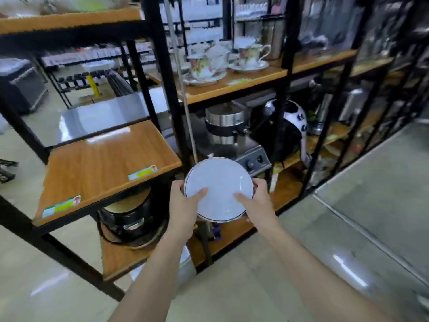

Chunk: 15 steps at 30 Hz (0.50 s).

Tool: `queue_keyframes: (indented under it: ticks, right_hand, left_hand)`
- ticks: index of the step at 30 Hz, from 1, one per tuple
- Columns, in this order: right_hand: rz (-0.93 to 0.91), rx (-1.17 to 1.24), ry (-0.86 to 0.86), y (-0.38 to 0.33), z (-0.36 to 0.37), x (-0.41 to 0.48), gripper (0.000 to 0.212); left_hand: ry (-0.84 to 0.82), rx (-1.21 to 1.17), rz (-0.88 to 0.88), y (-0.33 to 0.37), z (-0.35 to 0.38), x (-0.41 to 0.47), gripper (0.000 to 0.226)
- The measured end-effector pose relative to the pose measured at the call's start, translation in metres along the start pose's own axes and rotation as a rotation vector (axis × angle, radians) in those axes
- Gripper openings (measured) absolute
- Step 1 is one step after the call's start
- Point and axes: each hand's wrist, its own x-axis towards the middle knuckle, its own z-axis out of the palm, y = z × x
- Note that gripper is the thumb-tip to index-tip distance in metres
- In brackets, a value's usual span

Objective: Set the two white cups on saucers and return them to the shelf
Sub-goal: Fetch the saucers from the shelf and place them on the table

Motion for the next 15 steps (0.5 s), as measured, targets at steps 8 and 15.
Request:
queue_keyframes:
  ticks: [8,15]
  right_hand:
    - [0.019,0.105,0.429,0.03,-0.187,-0.08,0.036]
    - [0.061,0.132,0.71,0.055,-0.35,-0.148,0.037]
  left_hand:
    - [-0.439,0.02,-0.004,0.001,0.17,-0.097,0.033]
    - [-0.74,0.01,0.0,0.006,0.321,-0.205,0.033]
